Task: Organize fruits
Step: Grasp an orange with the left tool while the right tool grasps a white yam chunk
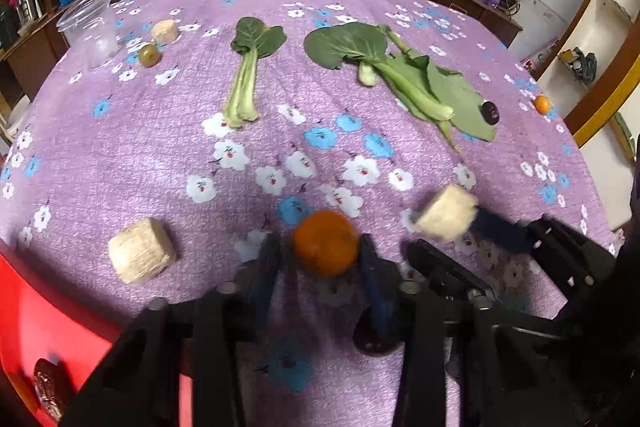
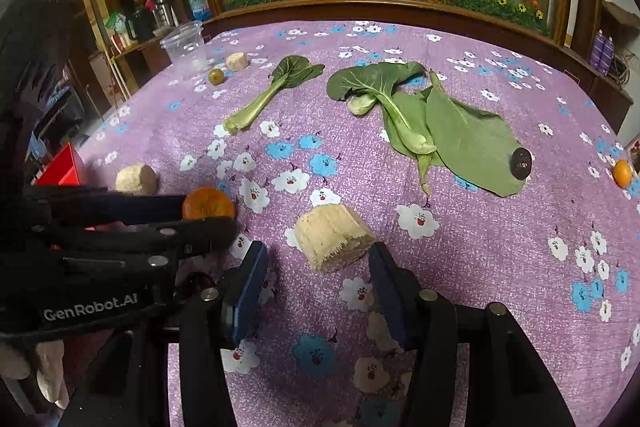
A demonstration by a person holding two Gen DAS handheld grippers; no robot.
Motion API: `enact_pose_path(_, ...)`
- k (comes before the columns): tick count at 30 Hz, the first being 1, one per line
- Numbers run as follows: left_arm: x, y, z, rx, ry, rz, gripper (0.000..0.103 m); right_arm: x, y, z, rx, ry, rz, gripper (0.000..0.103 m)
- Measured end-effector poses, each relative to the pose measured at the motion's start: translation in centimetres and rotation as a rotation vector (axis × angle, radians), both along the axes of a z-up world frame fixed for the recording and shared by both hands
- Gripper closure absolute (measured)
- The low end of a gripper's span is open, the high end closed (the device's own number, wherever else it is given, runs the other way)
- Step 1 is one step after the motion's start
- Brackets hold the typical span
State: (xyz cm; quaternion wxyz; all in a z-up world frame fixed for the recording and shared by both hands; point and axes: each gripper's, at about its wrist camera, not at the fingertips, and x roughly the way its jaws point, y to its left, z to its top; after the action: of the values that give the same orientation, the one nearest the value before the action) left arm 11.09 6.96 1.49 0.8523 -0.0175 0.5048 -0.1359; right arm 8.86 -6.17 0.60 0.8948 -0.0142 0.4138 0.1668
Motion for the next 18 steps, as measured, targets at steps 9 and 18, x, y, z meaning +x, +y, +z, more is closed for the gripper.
enact_pose_path(9,-1.5,0.3,1.5,-0.029,-0.049,0.006,0.075,-0.4,-0.3,0.1,0.032,0.008,0.0,0.087)
enact_pose_path(18,-5.4,2.4,3.4,-0.087,-0.09,0.015,0.075,-2.6,-1.0,1.1,0.08,0.021,-0.002,0.093)
